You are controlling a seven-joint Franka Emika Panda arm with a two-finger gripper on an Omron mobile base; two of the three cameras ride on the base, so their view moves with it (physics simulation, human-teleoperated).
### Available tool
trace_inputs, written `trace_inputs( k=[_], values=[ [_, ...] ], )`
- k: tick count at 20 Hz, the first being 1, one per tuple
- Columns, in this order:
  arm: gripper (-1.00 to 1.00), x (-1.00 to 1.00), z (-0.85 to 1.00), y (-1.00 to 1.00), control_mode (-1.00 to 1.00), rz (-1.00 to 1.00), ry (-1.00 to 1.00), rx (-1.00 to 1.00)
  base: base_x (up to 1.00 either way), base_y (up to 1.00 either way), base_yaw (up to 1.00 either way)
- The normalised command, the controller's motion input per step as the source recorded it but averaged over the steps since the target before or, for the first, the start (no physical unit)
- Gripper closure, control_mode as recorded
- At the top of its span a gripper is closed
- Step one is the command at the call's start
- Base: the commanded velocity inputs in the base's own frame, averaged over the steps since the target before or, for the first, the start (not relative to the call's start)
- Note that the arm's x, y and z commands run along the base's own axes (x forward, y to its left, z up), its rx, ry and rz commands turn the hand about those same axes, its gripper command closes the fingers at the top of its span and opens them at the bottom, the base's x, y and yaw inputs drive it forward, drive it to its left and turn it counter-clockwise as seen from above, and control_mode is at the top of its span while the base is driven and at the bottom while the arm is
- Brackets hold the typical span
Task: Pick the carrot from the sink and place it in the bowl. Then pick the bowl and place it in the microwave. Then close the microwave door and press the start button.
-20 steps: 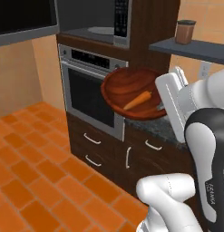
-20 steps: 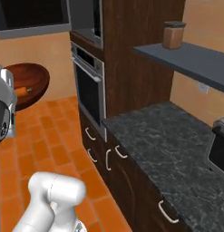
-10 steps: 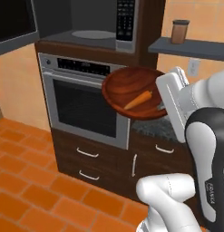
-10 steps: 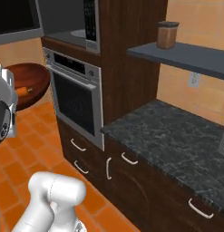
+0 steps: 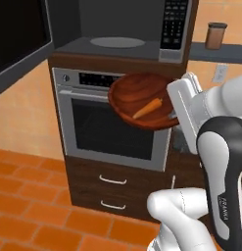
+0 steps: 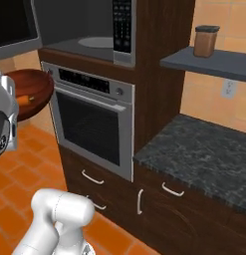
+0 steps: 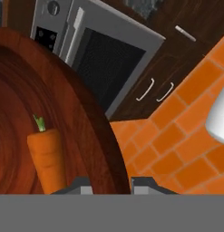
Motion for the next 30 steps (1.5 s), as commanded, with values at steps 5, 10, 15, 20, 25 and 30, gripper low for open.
trace_inputs(
  k=[5,10,15,20,25,30],
  values=[
    [1.00,0.00,0.00,0.00,1.00,0.00,0.00,0.00,0.09,0.34,-0.38],
    [1.00,0.00,0.00,0.00,1.00,0.00,0.00,0.00,0.45,0.10,-0.31],
    [1.00,0.00,0.00,0.00,1.00,0.00,0.00,0.00,0.86,0.26,-0.21],
    [1.00,0.00,0.00,0.00,1.00,0.00,0.00,0.00,0.46,0.44,-0.15],
    [1.00,0.00,0.00,0.00,1.00,0.00,0.00,0.00,-0.06,0.57,-0.21],
    [1.00,0.00,0.00,0.00,1.00,0.00,0.00,0.00,-0.13,0.43,-0.21]
  ],
)
